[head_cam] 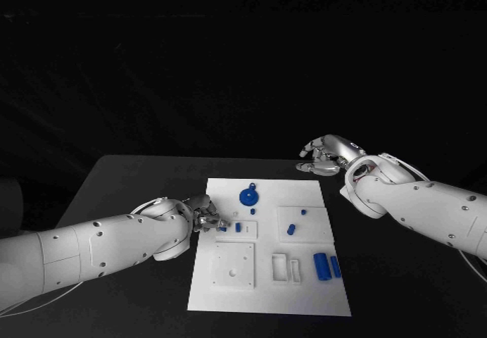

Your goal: Assemble the parts on the task board

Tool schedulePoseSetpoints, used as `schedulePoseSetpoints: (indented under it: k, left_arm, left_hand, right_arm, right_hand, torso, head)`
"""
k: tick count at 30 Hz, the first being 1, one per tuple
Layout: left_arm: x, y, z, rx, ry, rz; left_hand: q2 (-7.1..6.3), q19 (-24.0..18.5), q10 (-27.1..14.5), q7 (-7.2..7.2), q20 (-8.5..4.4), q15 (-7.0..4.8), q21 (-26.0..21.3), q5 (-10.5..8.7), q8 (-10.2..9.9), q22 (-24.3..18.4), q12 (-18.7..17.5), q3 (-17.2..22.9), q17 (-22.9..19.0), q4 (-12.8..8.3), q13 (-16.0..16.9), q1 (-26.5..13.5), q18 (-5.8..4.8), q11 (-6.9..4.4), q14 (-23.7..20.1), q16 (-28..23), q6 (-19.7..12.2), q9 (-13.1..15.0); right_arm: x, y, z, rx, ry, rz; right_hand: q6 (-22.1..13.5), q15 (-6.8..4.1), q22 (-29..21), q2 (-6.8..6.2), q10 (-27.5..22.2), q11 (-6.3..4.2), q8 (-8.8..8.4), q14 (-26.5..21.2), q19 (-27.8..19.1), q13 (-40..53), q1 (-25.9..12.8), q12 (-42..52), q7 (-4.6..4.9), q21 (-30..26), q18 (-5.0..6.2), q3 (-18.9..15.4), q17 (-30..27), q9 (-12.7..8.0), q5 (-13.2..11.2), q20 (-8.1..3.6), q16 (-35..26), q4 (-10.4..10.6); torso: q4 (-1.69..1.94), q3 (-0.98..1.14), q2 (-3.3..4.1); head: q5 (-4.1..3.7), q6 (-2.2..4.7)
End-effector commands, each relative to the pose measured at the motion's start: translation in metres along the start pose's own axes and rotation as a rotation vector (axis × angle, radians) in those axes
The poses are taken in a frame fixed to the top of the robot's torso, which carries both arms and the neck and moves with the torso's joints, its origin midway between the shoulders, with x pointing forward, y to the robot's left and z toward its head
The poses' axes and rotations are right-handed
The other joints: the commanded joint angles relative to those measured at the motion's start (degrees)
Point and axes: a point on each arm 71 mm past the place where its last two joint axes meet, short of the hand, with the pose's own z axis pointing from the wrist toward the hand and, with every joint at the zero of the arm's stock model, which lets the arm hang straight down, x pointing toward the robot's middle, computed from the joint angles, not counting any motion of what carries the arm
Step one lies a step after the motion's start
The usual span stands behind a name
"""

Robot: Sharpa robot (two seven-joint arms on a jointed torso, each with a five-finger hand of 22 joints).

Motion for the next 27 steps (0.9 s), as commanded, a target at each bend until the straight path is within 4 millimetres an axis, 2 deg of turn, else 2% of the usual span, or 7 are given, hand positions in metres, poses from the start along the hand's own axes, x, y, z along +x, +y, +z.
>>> schedulePoseSetpoints:
  k: [1,5,10,27]
  left_arm:
    - [0.0009,-0.0016,-0.0002,0.006,0.009,-0.003]
    - [0.0014,-0.0022,-0.0001,0.007,0.014,-0.001]
    - [0.0022,-0.0024,-0.0002,0.011,0.025,0.003]
    - [0.0025,-0.0055,0.0003,0.021,0.013,0.027]
  left_hand:
    - [1.42,0.08,-0.4,0.37,-6.74,-0.36,-0.28,1.23,-0.3,0.07,0.18,-0.11,-0.11,-1.97,-0.11,1.57,0.47,0.02,-0.09,0.26,0.15,0.26]
    - [2.14,0.13,-0.38,0.39,-6.72,-0.31,-0.36,1.48,-0.49,0.11,0.18,0.07,-0.15,-3.76,-0.21,2.66,0.43,0.04,-0.08,0.24,0.26,0.33]
    - [1.83,0.18,-0.36,0.41,-6.7,-0.28,-0.4,1.05,-0.61,0.14,0.18,0.18,-0.17,-4.78,-0.27,3.43,0.39,0.07,-0.06,0.23,0.32,0.36]
    - [1.53,0.26,-0.34,0.46,-6.67,-0.19,-0.51,0.05,-0.81,0.13,0.13,0.5,-0.23,-5.45,-0.39,4.37,0.32,0.13,-0.09,0.17,0.37,0.4]
  right_arm:
    - [0.001,0.0011,-0.0001,-0.012,0.012,-0.005]
    - [0.0012,0.0014,-0.0001,-0.013,0.013,-0.005]
    - [0.0012,0.0014,-0.0001,-0.013,0.013,-0.005]
    - [0.0012,0.0014,-0.0001,-0.013,0.013,-0.005]
  right_hand:
    - [0.01,0.0,0.73,-0.16,-0.17,0.29,-0.07,0.33,0.07,-0.09,-0.62,0.19,0.28,-0.29,4.87,-0.25,0.05,-0.06,0.36,-0.22,-0.39,-0.06]
    - [0.02,0.0,0.74,-0.15,-0.17,0.29,-0.07,0.33,0.07,-0.09,-0.63,0.2,0.28,-0.29,4.87,-0.26,0.05,-0.06,0.38,-0.22,-0.39,-0.06]
    - [0.03,0.0,0.74,-0.13,-0.17,0.29,-0.06,0.33,0.08,-0.1,-0.66,0.2,0.28,-0.3,4.87,-0.27,0.06,-0.06,0.4,-0.22,-0.4,-0.03]
    - [0.05,-0.01,0.75,-0.1,-0.16,0.28,-0.04,0.35,0.1,-0.14,-0.82,0.22,0.27,-0.31,4.87,-0.33,0.07,-0.06,0.48,-0.21,-0.42,0.07]
  torso:
    - [-0.01,-0.04,0.03]
    - [-0.01,-0.02,0.0]
    - [0.0,-0.01,0.02]
    - [0.01,0.02,0.0]
  head:
    - [0.03,-0.05]
    - [0.02,-0.04]
    - [0.0,-0.09]
    - [0.03,-0.06]
